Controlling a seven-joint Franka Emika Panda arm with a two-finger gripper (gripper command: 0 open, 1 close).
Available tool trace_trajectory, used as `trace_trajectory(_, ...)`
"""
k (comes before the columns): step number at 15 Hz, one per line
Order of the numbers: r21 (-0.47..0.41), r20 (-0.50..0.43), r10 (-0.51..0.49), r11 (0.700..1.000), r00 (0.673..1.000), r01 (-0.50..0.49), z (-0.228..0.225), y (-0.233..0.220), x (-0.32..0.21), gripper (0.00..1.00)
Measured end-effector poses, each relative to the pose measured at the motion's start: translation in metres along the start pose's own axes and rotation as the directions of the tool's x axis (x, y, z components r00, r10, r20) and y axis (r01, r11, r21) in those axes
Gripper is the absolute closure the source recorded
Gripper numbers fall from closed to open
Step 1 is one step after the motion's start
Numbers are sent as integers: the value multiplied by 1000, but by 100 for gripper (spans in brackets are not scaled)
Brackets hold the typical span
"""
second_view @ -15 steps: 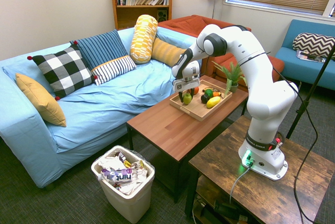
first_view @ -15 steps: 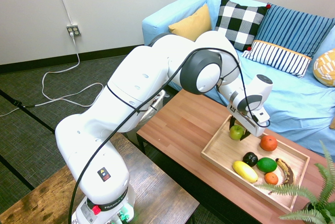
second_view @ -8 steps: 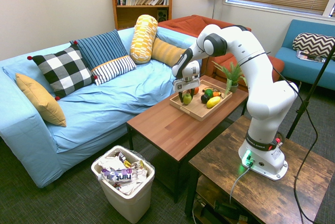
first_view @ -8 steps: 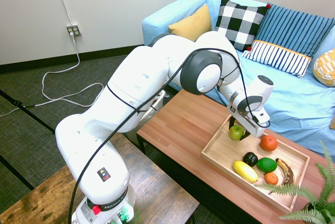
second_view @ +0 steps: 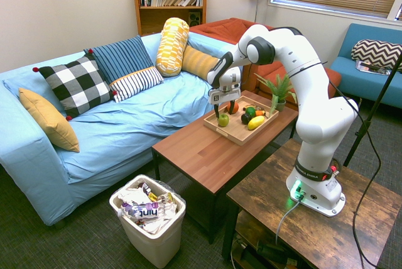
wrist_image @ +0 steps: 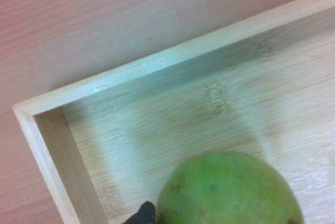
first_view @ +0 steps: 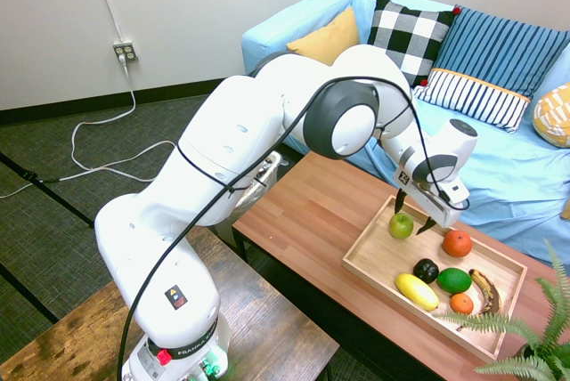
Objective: Put the apple in the tray
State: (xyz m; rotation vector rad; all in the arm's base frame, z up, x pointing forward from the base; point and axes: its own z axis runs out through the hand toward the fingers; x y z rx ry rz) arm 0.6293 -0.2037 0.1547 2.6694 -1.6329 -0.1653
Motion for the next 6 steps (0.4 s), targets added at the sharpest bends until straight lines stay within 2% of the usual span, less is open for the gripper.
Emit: trace_trajectory(6, 52, -19, 13, 999, 1000, -12, -68, 16, -4, 0)
